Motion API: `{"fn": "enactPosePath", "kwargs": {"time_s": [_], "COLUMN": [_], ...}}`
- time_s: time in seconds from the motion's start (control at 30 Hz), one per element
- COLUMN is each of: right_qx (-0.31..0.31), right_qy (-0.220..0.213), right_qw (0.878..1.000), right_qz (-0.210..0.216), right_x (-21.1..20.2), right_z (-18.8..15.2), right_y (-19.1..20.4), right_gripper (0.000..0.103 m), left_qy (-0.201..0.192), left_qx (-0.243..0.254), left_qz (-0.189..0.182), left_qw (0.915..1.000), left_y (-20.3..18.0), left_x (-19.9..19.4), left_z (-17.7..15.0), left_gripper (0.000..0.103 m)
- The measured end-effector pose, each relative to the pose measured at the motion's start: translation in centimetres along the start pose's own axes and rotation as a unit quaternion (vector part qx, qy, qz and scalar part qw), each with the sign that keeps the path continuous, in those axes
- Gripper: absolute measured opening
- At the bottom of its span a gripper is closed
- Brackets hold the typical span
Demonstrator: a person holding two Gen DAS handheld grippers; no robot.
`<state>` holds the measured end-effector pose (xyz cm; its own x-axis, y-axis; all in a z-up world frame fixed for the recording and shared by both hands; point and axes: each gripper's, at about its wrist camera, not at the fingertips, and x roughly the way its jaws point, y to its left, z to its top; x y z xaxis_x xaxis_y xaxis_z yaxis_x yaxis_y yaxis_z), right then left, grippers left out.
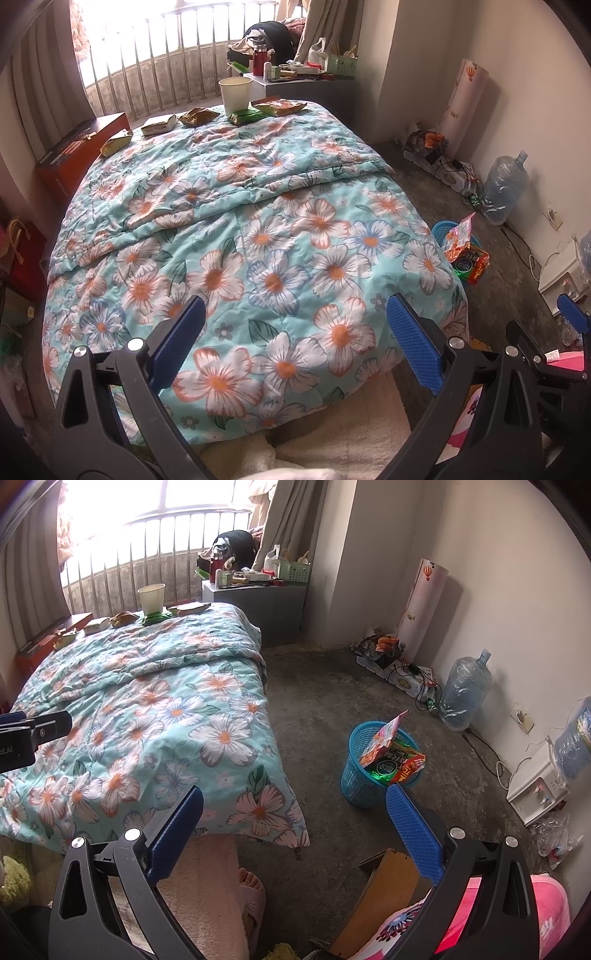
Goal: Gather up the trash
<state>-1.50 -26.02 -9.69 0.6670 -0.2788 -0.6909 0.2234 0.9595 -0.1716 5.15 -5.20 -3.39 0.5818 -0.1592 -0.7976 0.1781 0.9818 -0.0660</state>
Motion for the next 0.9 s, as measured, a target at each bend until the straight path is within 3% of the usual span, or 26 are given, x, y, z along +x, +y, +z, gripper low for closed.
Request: {"fn": "enactPosePath", "kwargs": {"time_s": [0.3, 0.9], "right_qx": [-0.007, 0.000], "right_qy": [-0.003, 0.004], "right_qw": [1.000, 1.000], "right_qz": [0.011, 0.015], "right_x": [-0.2, 0.1], "right_z": [-0.2, -1.5], "right_y": [1.2, -0.5], "right_gripper": [0.096, 0.096], "left_qy": [0.009, 0.007], "left_qx": [0.001, 0.022], "left_qz": [0.001, 0.005], "left_qw": [1.0000, 0.9997], "left_y": [1.3, -0.6], "left_x": [0.3, -0.3], "left_z": [0.6, 0.6], "left_gripper": [0.094, 0.094]}}
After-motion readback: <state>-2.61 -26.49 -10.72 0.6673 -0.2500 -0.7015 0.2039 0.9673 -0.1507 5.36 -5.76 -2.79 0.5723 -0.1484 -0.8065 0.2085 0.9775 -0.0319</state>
